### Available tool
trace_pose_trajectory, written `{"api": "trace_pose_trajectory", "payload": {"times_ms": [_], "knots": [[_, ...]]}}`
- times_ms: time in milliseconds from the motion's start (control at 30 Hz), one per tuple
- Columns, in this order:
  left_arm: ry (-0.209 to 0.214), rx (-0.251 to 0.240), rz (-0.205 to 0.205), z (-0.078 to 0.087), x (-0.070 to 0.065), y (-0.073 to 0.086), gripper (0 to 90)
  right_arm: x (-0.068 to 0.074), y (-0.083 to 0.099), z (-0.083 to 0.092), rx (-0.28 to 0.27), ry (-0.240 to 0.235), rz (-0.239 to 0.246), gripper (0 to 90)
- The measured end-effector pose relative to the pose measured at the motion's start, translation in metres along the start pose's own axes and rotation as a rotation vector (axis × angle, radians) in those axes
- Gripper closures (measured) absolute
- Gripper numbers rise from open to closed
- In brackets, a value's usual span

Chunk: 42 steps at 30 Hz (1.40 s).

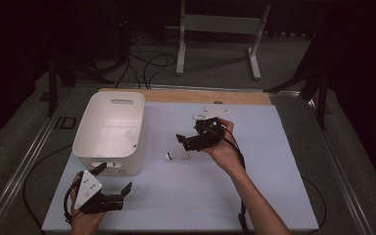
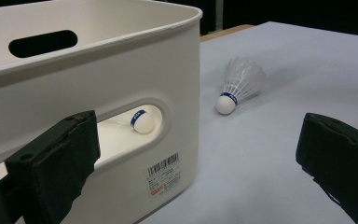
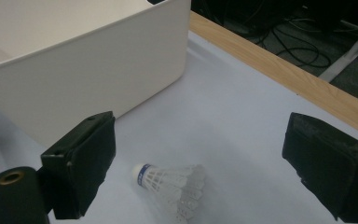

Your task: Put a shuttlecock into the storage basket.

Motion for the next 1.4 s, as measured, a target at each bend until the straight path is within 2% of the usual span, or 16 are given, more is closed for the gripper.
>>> {"api": "trace_pose_trajectory", "payload": {"times_ms": [467,800,900,1400], "knots": [[0.0,0.001,0.0,0.0,0.0,0.0,0.3,-0.003,0.009,-0.003,0.022,0.008,-0.009,9.6],[-0.001,0.0,0.001,0.0,0.0,0.0,0.3,-0.001,0.017,-0.008,0.037,0.004,-0.015,9.6],[-0.001,-0.001,0.001,0.0,0.0,0.0,0.3,0.001,0.019,-0.01,0.056,0.022,0.004,10.0],[0.0,-0.001,0.001,0.0,0.0,0.0,0.3,0.003,0.024,-0.014,0.066,0.013,-0.002,12.2]]}}
Point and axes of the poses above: each handheld gripper's, and its own axes: z roughly backward along the jaws, y roughly out of its underside, x roughly to its left, the point moved 4 cm from there along -z, roughly forward along the jaws, and after that the axes turned 5 degrees about z, right-handed, at the moved point
